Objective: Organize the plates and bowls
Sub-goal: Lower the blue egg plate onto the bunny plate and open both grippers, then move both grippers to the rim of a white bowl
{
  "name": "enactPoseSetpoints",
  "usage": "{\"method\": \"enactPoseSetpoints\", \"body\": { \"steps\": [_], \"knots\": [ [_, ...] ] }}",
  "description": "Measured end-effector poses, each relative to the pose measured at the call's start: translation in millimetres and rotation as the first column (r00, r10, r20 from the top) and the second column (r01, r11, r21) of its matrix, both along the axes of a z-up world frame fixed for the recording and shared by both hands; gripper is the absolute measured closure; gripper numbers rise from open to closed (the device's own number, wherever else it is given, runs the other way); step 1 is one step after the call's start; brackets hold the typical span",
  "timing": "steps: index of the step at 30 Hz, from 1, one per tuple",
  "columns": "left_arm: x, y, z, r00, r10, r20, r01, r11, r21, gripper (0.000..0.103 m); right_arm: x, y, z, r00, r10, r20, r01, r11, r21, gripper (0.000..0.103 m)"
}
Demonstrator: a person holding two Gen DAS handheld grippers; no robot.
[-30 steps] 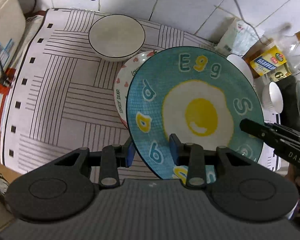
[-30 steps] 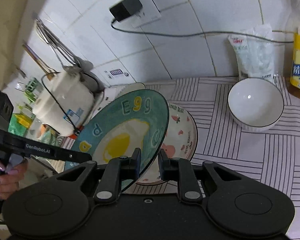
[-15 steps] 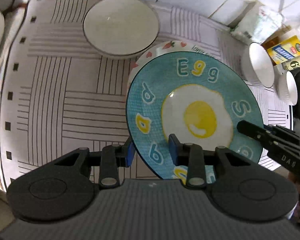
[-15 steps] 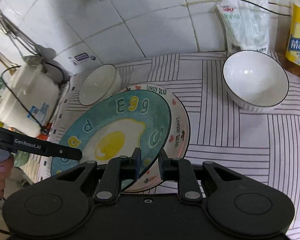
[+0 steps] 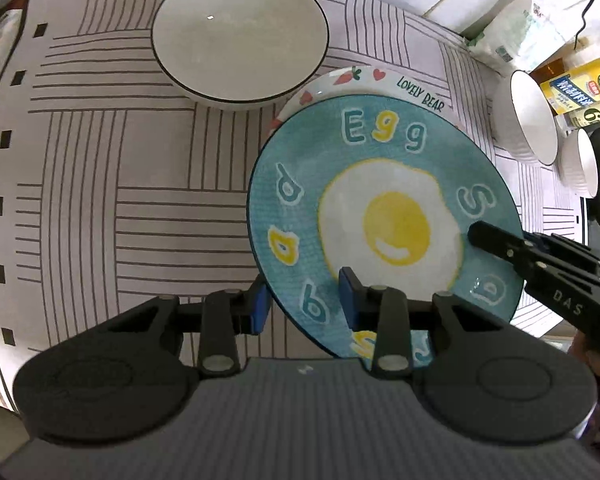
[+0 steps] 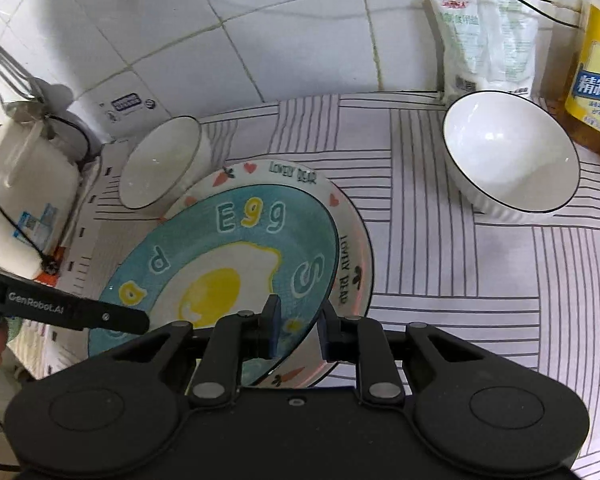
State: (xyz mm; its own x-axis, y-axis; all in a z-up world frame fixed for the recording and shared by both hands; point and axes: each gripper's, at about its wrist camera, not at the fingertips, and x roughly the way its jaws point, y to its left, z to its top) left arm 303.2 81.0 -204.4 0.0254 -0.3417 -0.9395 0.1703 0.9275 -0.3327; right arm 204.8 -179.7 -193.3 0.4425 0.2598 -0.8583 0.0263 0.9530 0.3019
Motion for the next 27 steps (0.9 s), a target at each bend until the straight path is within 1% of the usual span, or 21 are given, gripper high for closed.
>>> {"method": "enactPoseSetpoints", "body": {
  "steps": [2, 4, 8, 11, 13, 16, 17, 20, 22, 23, 24, 27],
  "knots": [
    [-0.8, -4.0, -1.8, 1.0, -0.009, -0.001, 0.009, 1.0, 0.016, 0.069, 0.3, 5.3, -2.3, 1.0, 0.008, -0.009, -0.009, 0.999, -0.036, 0.075],
    [0.1, -3.8, -3.5, 1.0, -0.008, -0.024, 0.009, 1.0, 0.024, 0.069, -0.7, 10.8, -2.4, 1.0, 0.02, -0.01, -0.021, 0.998, -0.066, 0.073],
    [3.0, -10.0, -4.4, 0.997, -0.057, -0.049, 0.06, 0.997, 0.057, 0.071, 2.5, 21.8, -2.2, 0.998, 0.036, -0.042, -0.041, 0.991, -0.131, 0.067],
    [0.1, -24.7, -8.7, 0.995, -0.088, -0.055, 0.094, 0.99, 0.105, 0.071, 3.9, 33.4, -3.8, 0.997, 0.065, -0.042, -0.073, 0.966, -0.246, 0.064],
    [-2.0, -35.1, -9.2, 0.994, -0.097, -0.048, 0.102, 0.985, 0.14, 0.071, 5.8, 40.4, -9.0, 0.996, 0.056, -0.064, -0.073, 0.946, -0.315, 0.063],
    [-6.4, -43.3, -4.9, 0.994, -0.112, -0.003, 0.111, 0.978, 0.177, 0.071, 6.9, 39.1, -14.4, 0.997, 0.039, -0.073, -0.06, 0.942, -0.33, 0.063],
    [-7.4, -43.9, -4.5, 0.993, -0.116, -0.001, 0.114, 0.977, 0.181, 0.071, 5.9, 38.8, -15.3, 0.997, 0.045, -0.066, -0.065, 0.939, -0.337, 0.063],
    [-8.8, -44.4, -5.2, 0.991, -0.13, -0.03, 0.134, 0.976, 0.171, 0.071, 1.8, 44.0, -17.4, 0.997, 0.077, -0.026, -0.081, 0.924, -0.374, 0.063],
    [-9.0, -44.4, -3.0, 0.992, -0.125, -0.036, 0.129, 0.976, 0.175, 0.072, -1.2, 43.8, -21.4, 0.996, 0.09, 0.006, -0.08, 0.911, -0.404, 0.056],
    [-10.0, -45.2, -1.2, 0.991, -0.128, -0.03, 0.131, 0.976, 0.175, 0.072, -3.1, 40.8, -21.2, 0.996, 0.084, 0.024, -0.067, 0.907, -0.415, 0.05],
    [-11.1, -46.0, 0.6, 0.991, -0.131, -0.027, 0.134, 0.975, 0.175, 0.072, -5.3, 36.5, -19.5, 0.997, 0.069, 0.037, -0.047, 0.909, -0.414, 0.05],
    [-15.4, -53.0, 6.3, 0.988, -0.154, -0.024, 0.156, 0.972, 0.178, 0.072, -14.0, 15.5, -9.3, 0.996, 0.003, 0.084, 0.027, 0.934, -0.356, 0.05]
  ]
}}
